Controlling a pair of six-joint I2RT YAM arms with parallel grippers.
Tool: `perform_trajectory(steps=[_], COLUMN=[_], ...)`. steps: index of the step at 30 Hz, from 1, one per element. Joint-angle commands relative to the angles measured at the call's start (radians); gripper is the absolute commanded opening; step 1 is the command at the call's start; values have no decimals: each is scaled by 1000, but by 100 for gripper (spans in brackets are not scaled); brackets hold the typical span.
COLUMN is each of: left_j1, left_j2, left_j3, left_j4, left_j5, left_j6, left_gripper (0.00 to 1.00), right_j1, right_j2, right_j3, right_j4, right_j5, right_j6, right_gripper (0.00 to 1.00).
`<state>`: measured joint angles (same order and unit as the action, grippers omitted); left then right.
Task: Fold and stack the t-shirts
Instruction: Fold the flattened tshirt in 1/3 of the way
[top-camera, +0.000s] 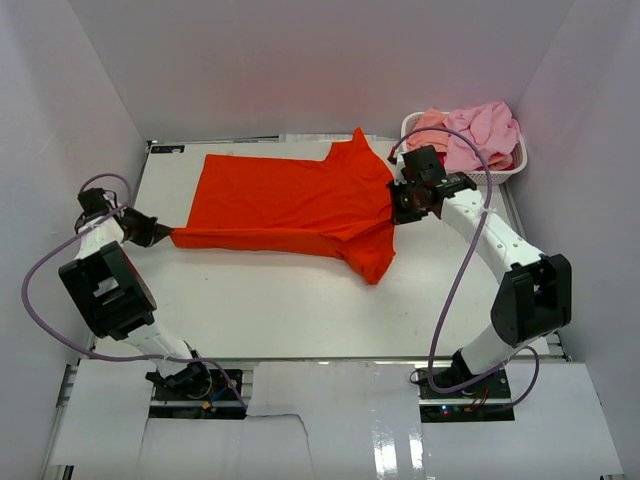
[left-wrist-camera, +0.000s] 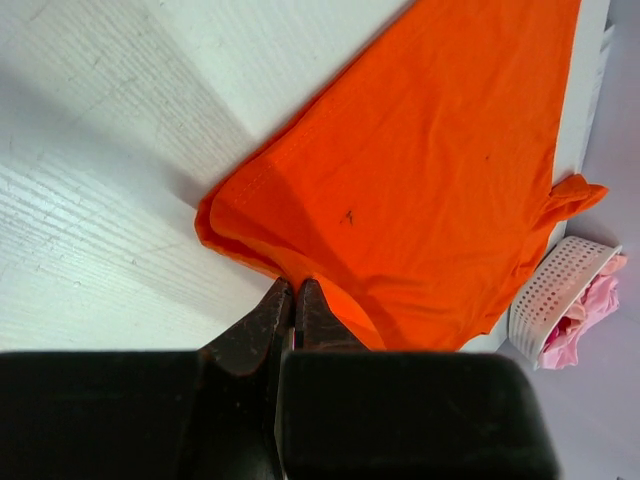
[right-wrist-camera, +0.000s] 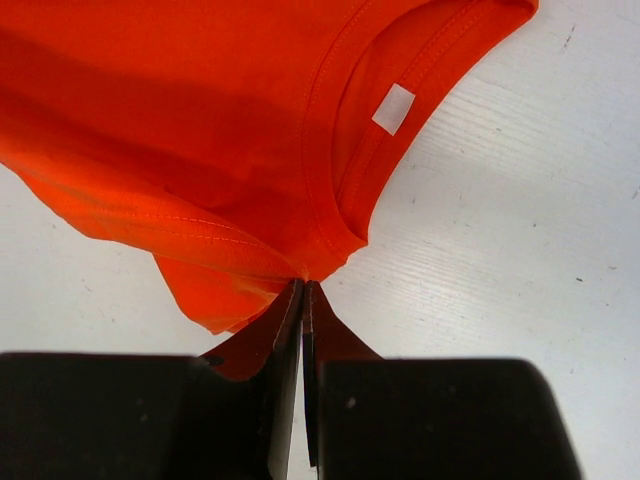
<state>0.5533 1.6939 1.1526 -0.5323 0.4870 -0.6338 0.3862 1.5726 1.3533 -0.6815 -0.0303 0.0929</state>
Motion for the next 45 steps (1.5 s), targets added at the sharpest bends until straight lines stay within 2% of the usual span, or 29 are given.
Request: perform_trajectory(steps=[1, 19, 45], left_j1=[2, -184, -181], left_j2=[-13, 131, 197], left_j3=[62, 210, 289], left_j4=[9, -37, -72], left_j5=[-4, -83, -145], left_j6=[23, 31, 17], left_gripper=[0, 0, 0], right_j1=[-7, -7, -35], right_j2=[21, 116, 247], right_j3=[59, 89, 222], right_j4=[17, 51, 31], right_j5=[-13, -22, -13], right_j6=[-19, -39, -61], right_gripper=[8, 8, 8])
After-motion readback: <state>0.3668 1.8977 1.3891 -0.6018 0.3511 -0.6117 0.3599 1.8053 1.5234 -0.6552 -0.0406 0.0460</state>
